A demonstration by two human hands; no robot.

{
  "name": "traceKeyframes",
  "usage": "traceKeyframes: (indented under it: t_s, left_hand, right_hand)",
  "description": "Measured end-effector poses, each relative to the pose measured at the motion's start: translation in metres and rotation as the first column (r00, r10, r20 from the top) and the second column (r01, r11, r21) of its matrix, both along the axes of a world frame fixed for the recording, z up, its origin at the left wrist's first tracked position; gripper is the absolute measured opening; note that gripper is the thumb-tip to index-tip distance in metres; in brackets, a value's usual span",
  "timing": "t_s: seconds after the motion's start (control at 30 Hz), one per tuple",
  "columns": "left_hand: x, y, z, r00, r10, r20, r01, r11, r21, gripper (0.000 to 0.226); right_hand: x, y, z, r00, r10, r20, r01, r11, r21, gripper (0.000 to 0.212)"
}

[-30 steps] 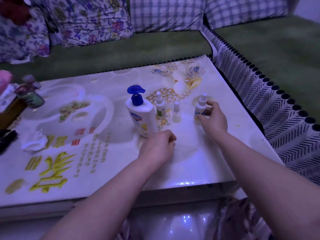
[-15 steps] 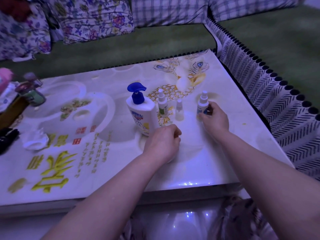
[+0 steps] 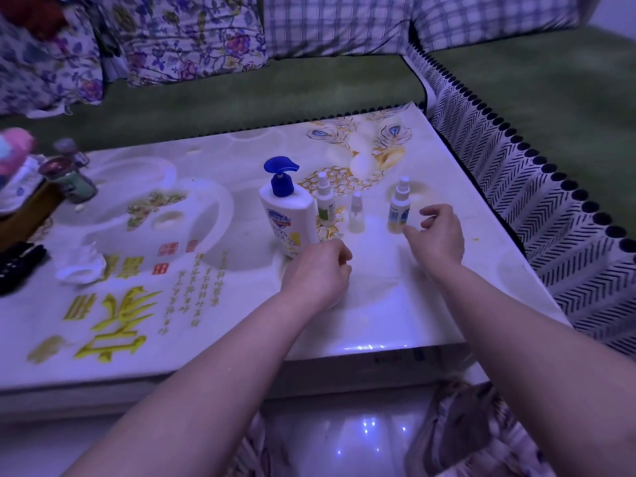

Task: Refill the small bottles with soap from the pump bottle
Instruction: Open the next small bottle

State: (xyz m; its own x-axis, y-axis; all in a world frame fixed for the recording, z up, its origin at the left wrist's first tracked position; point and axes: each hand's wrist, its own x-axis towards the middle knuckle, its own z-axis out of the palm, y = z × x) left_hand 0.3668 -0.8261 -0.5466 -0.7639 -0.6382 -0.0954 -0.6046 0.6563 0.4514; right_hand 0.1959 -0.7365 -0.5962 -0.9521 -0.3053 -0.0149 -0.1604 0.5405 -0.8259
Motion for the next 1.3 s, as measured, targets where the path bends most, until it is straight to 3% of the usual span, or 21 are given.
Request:
traceKeyframes:
  t_s: [0.13, 0.37, 0.6, 0.8, 0.97, 1.1, 1.3]
  left_hand:
    - [0.009, 0.001, -0.003, 1.000, 0.008, 0.009, -0.008, 1.000, 0.030, 0.022]
    - [0.032, -0.021, -0.015, 0.992, 0.071, 0.106, -0.079, 0.995, 0.067, 0.015]
    - [0.038, -0.044, -0.021, 0.986, 0.082, 0.147, -0.096, 0.992, 0.087, 0.015]
    - [0.036, -0.051, -0.025, 0.986, 0.075, 0.148, -0.091, 0.991, 0.101, 0.015]
    - [0.037, -0.053, -0.023, 0.989, 0.082, 0.124, -0.096, 0.990, 0.106, 0.017]
    - [0.036, -0.054, -0.020, 0.990, 0.080, 0.119, -0.092, 0.991, 0.101, 0.019]
    - [0.035, -0.043, -0.008, 0.997, 0.067, 0.034, -0.071, 0.987, 0.147, 0.033]
  right_hand:
    - [0.016, -0.002, 0.004, 0.990, 0.132, 0.040, -0.130, 0.991, -0.042, 0.019]
    - [0.029, -0.039, 0.009, 0.961, 0.259, 0.093, -0.248, 0.962, -0.113, 0.048]
    - [0.022, -0.070, 0.003, 0.965, 0.250, 0.080, -0.250, 0.968, -0.016, 0.064]
    - [0.017, -0.085, -0.004, 0.968, 0.240, 0.075, -0.244, 0.969, 0.050, 0.057]
    - [0.020, -0.088, -0.009, 0.975, 0.211, 0.073, -0.213, 0.977, 0.021, 0.040]
    - [0.026, -0.079, -0.006, 0.974, 0.197, 0.112, -0.193, 0.980, -0.048, 0.044]
    - [0.042, -0.043, 0.004, 0.965, 0.258, 0.051, -0.258, 0.966, -0.009, 0.040]
